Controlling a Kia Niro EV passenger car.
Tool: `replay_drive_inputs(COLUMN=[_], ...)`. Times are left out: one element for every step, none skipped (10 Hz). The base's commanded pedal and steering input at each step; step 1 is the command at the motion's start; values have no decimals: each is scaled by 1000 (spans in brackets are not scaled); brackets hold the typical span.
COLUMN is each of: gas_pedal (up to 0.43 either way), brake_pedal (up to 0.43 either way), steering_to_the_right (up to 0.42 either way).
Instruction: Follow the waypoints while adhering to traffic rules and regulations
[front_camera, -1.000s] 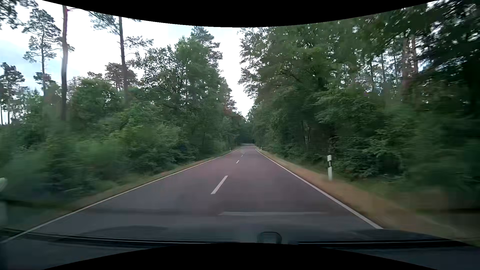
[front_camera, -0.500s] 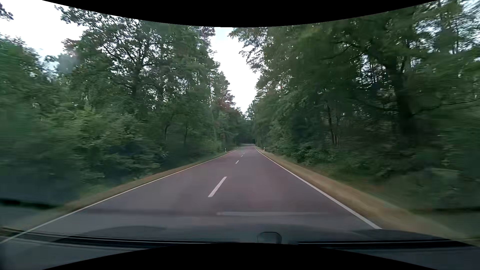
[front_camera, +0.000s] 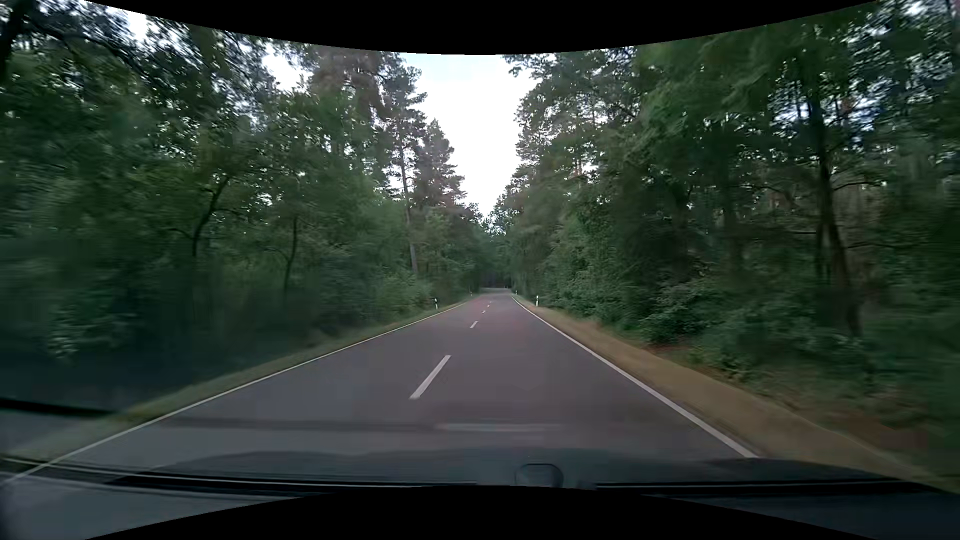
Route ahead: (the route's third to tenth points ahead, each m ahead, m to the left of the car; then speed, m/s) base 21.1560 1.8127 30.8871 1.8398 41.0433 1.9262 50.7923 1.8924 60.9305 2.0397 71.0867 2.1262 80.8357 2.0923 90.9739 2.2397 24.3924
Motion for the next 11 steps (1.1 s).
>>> replay_drive_inputs(gas_pedal=[0,0,0,0,0,0,0,0,0,0,0], brake_pedal=[0,0,0,0,0,0,0,0,0,0,0], steering_to_the_right=[-2,-3,-4,-4,-4,-2,-2,-2,-2,-2,-2])
